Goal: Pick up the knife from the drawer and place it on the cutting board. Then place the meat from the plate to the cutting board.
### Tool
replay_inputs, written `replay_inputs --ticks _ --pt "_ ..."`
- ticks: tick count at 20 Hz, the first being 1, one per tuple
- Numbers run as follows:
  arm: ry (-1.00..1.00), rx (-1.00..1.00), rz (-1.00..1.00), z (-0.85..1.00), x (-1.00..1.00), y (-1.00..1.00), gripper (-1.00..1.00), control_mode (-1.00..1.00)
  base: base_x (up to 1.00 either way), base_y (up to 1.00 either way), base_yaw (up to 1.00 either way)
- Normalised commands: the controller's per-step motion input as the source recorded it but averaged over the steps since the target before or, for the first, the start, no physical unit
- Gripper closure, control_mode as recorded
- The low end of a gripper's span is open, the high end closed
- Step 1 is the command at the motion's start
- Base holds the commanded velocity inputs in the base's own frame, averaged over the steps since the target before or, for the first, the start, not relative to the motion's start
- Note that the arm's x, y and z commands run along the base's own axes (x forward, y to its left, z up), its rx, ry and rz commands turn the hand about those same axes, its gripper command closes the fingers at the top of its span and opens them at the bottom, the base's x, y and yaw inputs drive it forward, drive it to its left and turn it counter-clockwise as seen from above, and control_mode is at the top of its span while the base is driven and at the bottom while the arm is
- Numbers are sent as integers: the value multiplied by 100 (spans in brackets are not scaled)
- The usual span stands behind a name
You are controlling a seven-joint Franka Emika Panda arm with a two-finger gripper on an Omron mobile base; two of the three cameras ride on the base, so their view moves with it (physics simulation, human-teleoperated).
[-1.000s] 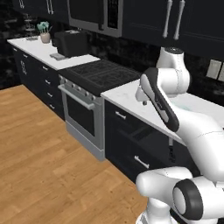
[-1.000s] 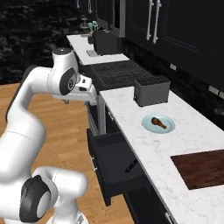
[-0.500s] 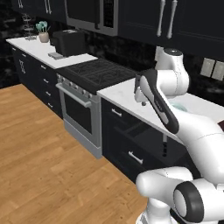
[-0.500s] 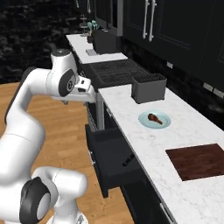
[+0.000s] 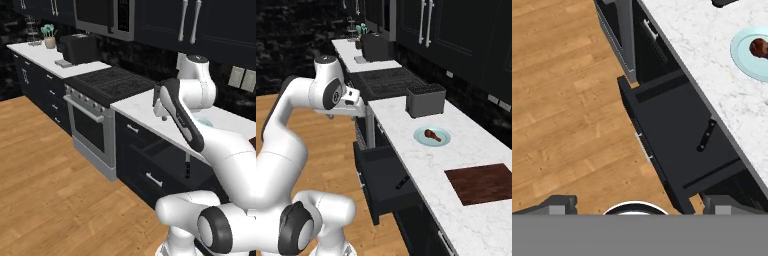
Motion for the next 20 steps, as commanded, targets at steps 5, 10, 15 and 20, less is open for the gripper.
replay_inputs --ticks 5,10,15,20 --pt "0 6 -2 -41 2 0 -100 -100 0 0 0" --pt "0 11 -3 -66 34 0 -100 -100 0 0 0" --pt "0 3 4 -61 31 1 -100 -100 0 0 0" --pt "-9 -3 0 -78 48 4 -100 -100 0 0 0"
